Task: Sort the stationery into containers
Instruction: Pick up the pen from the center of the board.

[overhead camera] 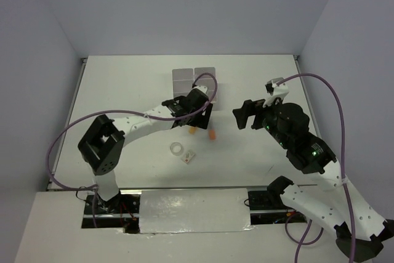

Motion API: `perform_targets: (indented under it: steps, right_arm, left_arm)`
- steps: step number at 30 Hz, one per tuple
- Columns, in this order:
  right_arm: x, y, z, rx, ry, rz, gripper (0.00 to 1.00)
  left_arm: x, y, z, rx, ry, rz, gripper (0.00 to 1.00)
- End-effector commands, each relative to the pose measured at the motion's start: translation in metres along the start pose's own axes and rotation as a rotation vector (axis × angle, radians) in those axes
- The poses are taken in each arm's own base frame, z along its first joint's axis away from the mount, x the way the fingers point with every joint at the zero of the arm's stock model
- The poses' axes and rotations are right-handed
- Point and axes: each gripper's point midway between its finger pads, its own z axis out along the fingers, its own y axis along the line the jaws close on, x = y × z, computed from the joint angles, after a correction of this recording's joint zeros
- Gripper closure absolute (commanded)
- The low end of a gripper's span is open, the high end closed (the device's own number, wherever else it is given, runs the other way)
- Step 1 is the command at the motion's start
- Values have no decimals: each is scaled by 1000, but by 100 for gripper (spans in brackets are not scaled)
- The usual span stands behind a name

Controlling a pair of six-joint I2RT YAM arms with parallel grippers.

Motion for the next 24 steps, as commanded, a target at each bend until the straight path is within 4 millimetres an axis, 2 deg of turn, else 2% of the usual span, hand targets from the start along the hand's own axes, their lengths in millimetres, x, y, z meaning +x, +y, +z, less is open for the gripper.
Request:
perform_targets:
  steps: [1, 4, 7, 14, 18, 24]
  right_arm:
    - [3, 13, -6, -83, 6, -1, 1]
    - [4, 20, -7, -123, 11, -8, 1]
    - [1, 25, -8, -157, 2, -13, 1]
    - [1, 33, -9, -199, -2, -21, 1]
    - [2, 32, -9, -197, -1, -25, 0]
    - [-1, 37, -12, -223, -2, -33, 0]
  left_arm:
    - [-9, -5, 12, -13, -22, 32, 9]
    - [6, -1, 28, -43, 12, 39, 16]
    - [16, 4, 37, -69, 21, 39, 17]
    - [16, 10, 49, -84, 24, 74, 21]
    - [22, 13, 59, -78, 36, 73, 32]
    - [36, 20, 69, -92, 62, 75, 32]
